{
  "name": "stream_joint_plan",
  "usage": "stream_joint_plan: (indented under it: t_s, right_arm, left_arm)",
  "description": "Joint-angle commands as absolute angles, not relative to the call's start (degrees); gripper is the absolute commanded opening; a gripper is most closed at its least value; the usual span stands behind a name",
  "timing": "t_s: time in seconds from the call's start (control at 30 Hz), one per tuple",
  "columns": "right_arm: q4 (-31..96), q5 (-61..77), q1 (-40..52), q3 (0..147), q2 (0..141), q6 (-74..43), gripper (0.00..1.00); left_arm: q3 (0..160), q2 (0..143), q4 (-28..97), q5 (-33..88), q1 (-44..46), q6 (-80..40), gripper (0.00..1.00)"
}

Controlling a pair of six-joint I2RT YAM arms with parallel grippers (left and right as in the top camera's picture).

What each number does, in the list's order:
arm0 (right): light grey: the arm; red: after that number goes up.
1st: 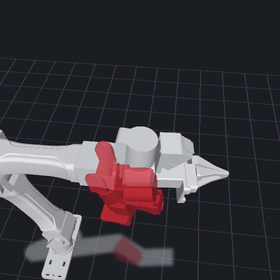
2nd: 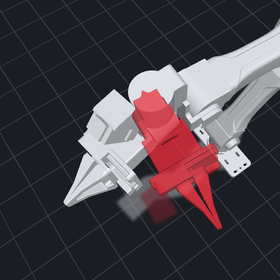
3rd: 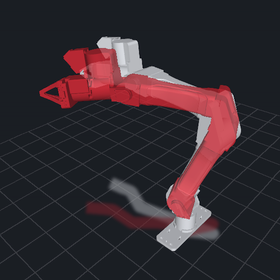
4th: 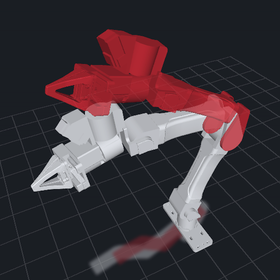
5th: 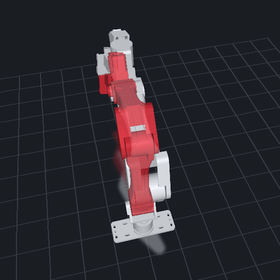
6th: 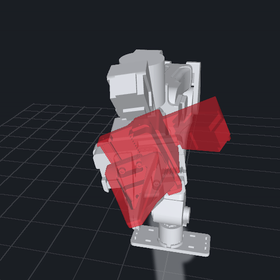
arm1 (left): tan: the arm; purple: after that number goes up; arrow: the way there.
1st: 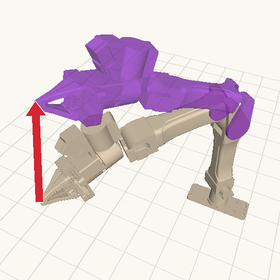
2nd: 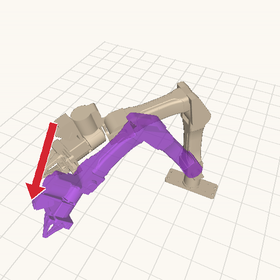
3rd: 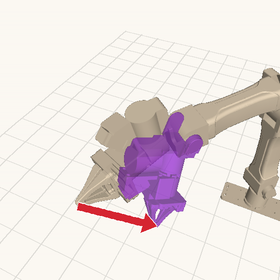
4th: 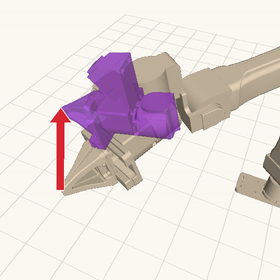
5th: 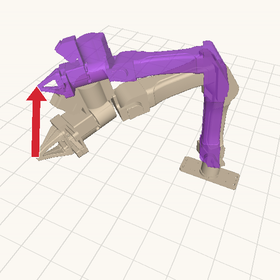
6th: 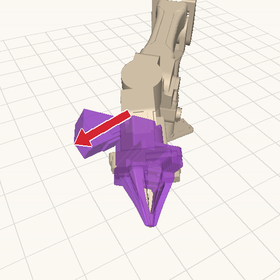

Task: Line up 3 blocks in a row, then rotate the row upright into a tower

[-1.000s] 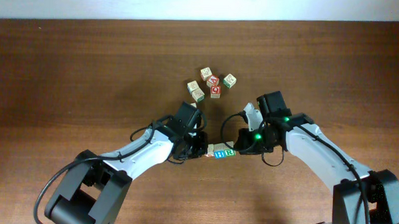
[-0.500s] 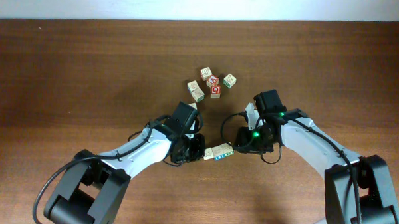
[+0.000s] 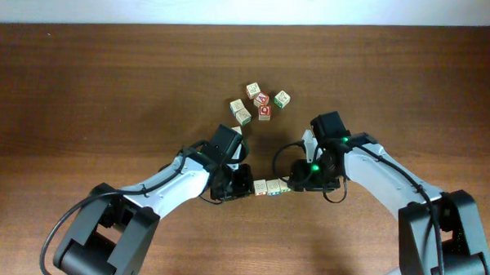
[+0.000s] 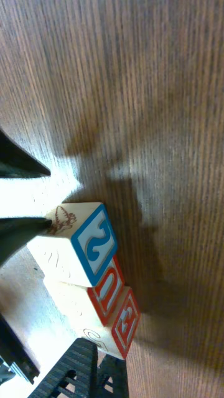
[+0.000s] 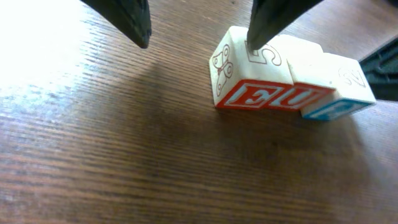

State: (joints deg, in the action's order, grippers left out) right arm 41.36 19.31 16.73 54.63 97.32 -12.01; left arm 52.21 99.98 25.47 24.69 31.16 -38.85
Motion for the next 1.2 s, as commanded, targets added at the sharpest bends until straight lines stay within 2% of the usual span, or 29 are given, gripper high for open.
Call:
stream_joint_plan:
  t_s: [0.0, 0.03, 0.13, 0.17, 0.2, 0.23, 0.27, 0.3, 0.43, 0.57, 0.73, 0.87, 0.97, 1.17]
  right_arm:
    - [41.63, 17.32, 17.19, 55.66, 97.76, -10.87, 0.39]
    - [42.04, 17.52, 17.19, 56.27, 97.76, -10.70, 0.37]
    - [45.69, 17.52, 17.30, 60.34, 97.76, -9.69, 0.47]
    - [46.26, 17.54, 17.30, 60.80, 97.73, -9.63, 0.47]
    - [46.54, 17.54, 17.30, 60.77, 97.76, -9.67, 0.44]
    - [47.03, 17.65, 17.30, 60.77, 97.76, -9.96, 0.25]
    - [47.35, 18.46, 17.30, 60.77, 97.73, -10.11, 0.06]
    - [47.44, 19.81, 17.30, 60.77, 97.69, -10.09, 0.05]
    - [50.11, 20.71, 18.33, 59.18, 96.25, -12.75, 0.04]
    - [44.03, 18.57, 18.92, 54.52, 96.73, -18.52, 0.04]
    - [42.92, 19.73, 20.40, 54.72, 98.63, -16.36, 0.04]
    - [49.28, 16.40, 17.08, 58.81, 95.81, -15.29, 0.04]
    - [43.68, 16.05, 15.73, 58.83, 97.60, -15.51, 0.04]
    - [42.81, 19.84, 18.87, 58.76, 101.36, -15.46, 0.04]
  left_arm:
    - [52.97, 100.01, 26.72, 25.54, 29.78, -38.74, 0.09]
    - [52.97, 100.01, 27.22, 25.54, 29.54, -38.70, 0.08]
    - [52.97, 100.01, 27.40, 25.74, 29.54, -38.11, 0.12]
    - [52.97, 100.01, 27.51, 25.74, 29.54, -37.71, 0.11]
    - [52.97, 100.01, 27.51, 25.71, 29.54, -37.69, 0.06]
    - [52.97, 100.01, 27.51, 25.71, 29.54, -37.69, 0.00]
    - [52.97, 100.01, 27.51, 25.71, 29.54, -37.43, 0.00]
    - [53.10, 100.01, 27.53, 25.74, 29.54, -36.53, 0.00]
    - [57.17, 99.98, 32.69, 21.21, 29.54, -32.18, 0.00]
    - [57.17, 99.98, 32.60, 20.56, 29.54, -32.25, 0.00]
    - [57.17, 100.01, 32.16, 20.53, 29.56, -32.25, 0.00]
    - [57.17, 100.01, 32.25, 20.32, 29.56, -32.23, 0.00]
    - [57.17, 100.01, 32.23, 20.32, 29.56, -32.25, 0.00]
    - [57.17, 100.01, 32.23, 20.32, 29.56, -32.23, 0.00]
